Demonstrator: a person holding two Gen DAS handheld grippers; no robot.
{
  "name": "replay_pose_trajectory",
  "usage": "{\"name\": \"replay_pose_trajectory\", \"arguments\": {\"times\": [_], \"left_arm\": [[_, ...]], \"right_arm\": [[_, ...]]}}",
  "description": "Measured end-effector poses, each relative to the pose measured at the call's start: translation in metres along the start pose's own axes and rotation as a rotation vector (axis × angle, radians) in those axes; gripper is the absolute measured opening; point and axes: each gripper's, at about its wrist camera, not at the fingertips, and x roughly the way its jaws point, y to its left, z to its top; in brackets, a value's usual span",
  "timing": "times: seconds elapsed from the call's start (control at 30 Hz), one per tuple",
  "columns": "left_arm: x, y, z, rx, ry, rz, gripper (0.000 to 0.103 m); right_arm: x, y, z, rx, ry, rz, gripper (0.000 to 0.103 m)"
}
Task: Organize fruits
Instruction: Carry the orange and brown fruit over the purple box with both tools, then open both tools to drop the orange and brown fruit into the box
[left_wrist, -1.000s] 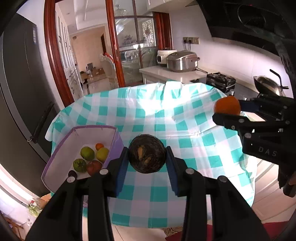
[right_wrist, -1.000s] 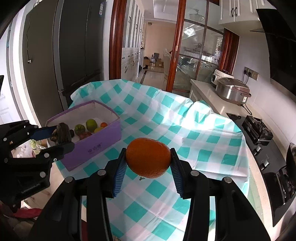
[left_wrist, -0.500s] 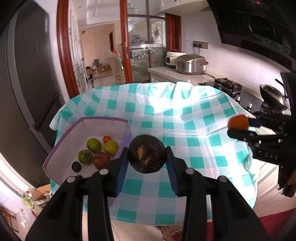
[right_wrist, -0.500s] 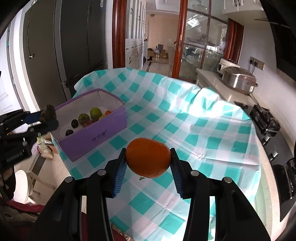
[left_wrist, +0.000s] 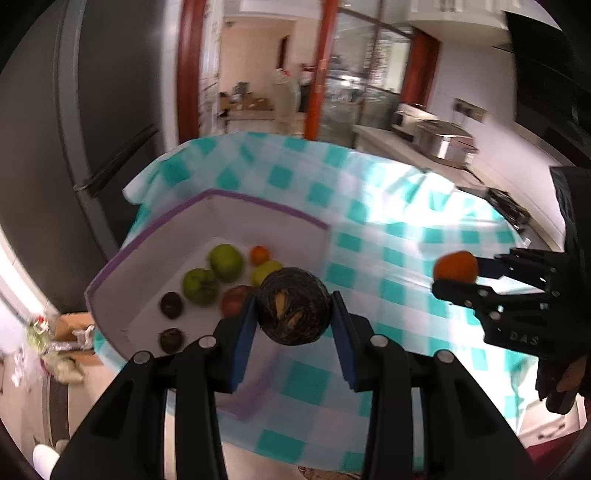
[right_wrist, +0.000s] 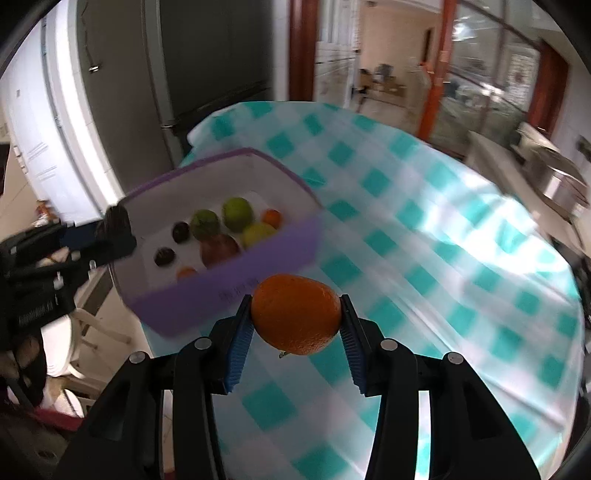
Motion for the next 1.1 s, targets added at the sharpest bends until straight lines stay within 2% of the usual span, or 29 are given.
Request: {"name": "replay_pose_trajectory", "arguments": {"times": [0.23,0.33,0.43,0.63,0.9,1.1], "left_arm": [[0.028,0.069,0.006,-0.132,0.081,0.118,0.04],[0.045,0.094,0.004,-0.197,0.145,0.149,0.04],[0.064,0.115,0.003,-0.272,0.223,0.152,0.04],[0.11,0.121,0.021,-0.238,0.338,0.161,0.04],[0.158,0.131,0.024,-0.243,0.444,0.224,0.04],[0.176,0.139,0.014,-0.271,0.502,0.268,0.04]], "right_arm": [[0.078,0.038,0.085,-0.071,0.012,0.168,0.045],[0.115,0.055,0.114,-0.121,0.064,0.221,0.045],[0.158,0.075,0.138,-0.17,0.137,0.236,0.045],[0.238,0.11,0.178,-0.221,0.242,0.244,0.045],[0.307,0.135,0.19,-0.286,0.311,0.235,0.045],[0.346,0.147,0.184,-0.337,0.36,0.243,0.045]]}}
